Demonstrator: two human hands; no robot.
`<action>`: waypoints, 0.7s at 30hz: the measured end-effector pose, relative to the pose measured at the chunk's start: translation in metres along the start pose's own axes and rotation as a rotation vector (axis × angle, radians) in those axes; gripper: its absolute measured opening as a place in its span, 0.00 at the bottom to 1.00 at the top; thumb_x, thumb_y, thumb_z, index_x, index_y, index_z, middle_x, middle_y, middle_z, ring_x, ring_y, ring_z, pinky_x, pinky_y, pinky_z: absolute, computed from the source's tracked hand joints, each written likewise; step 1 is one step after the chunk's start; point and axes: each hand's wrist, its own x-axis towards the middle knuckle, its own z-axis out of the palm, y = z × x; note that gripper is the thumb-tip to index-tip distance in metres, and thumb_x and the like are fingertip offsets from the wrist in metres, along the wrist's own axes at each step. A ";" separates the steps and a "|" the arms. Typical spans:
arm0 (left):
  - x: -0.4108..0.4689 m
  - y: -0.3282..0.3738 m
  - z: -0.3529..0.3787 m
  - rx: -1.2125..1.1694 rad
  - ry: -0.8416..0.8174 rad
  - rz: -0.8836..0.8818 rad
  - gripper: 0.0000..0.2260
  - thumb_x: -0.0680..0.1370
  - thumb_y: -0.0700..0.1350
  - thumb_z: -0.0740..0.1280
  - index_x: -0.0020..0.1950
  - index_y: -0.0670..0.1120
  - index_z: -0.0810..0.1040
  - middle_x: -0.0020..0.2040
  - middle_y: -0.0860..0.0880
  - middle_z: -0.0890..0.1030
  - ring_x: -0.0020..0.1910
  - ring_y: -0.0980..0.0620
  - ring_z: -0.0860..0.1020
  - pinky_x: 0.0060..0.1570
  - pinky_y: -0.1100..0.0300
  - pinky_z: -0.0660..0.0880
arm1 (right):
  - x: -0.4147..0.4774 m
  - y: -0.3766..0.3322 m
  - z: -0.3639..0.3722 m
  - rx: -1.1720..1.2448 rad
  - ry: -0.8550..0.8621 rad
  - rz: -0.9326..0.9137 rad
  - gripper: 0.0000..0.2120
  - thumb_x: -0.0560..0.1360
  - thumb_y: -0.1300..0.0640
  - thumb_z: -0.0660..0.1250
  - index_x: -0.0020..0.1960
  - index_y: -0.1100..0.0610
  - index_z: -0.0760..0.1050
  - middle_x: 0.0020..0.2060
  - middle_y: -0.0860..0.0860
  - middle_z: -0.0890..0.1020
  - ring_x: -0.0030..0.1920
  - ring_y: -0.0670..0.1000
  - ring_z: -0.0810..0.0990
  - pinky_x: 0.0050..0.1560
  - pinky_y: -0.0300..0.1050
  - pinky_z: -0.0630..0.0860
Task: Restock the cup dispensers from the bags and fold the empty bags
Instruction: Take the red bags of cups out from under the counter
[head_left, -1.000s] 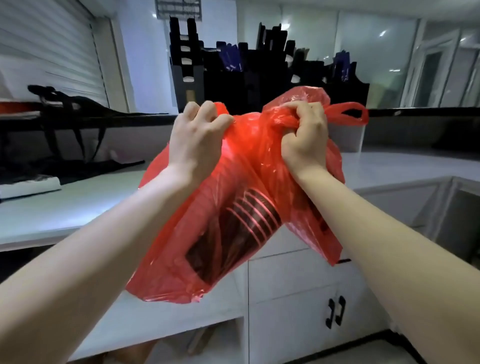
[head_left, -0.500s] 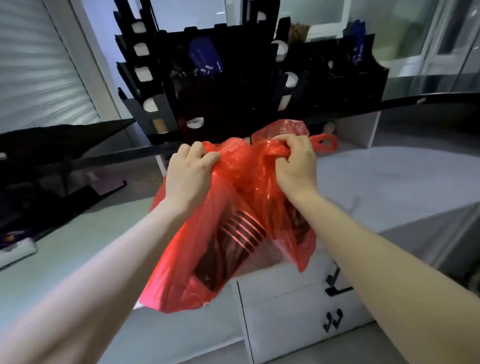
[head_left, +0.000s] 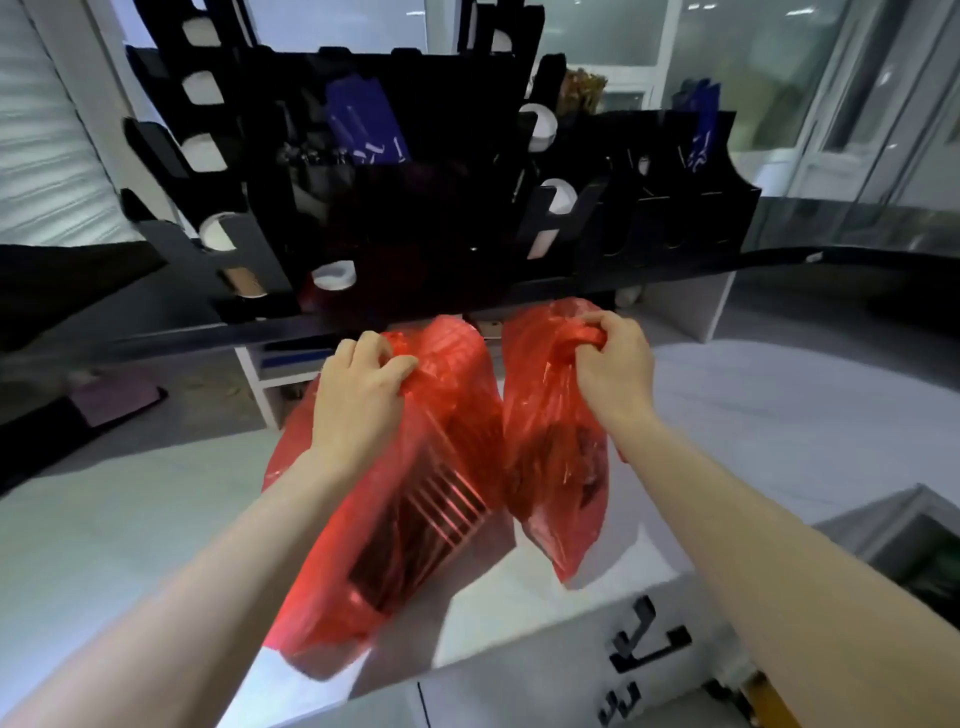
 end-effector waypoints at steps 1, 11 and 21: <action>-0.001 0.001 0.003 -0.003 -0.012 0.008 0.10 0.67 0.35 0.74 0.47 0.44 0.85 0.46 0.42 0.77 0.42 0.39 0.73 0.41 0.47 0.73 | 0.003 0.006 0.002 -0.002 -0.016 0.017 0.15 0.72 0.65 0.60 0.53 0.55 0.79 0.51 0.51 0.78 0.53 0.51 0.75 0.57 0.45 0.71; 0.012 0.066 0.037 -0.233 -0.229 -0.047 0.14 0.72 0.45 0.71 0.58 0.48 0.80 0.57 0.50 0.78 0.58 0.48 0.74 0.59 0.53 0.69 | 0.045 0.075 -0.011 0.329 -0.658 0.140 0.22 0.72 0.53 0.72 0.65 0.48 0.71 0.53 0.43 0.79 0.51 0.41 0.80 0.40 0.28 0.74; 0.026 0.169 0.110 -0.520 -0.344 -0.577 0.26 0.69 0.55 0.72 0.63 0.56 0.64 0.63 0.54 0.76 0.61 0.55 0.75 0.56 0.59 0.71 | 0.107 0.131 -0.013 -0.084 -0.688 -0.433 0.18 0.69 0.60 0.69 0.57 0.46 0.78 0.52 0.43 0.74 0.55 0.44 0.67 0.58 0.36 0.63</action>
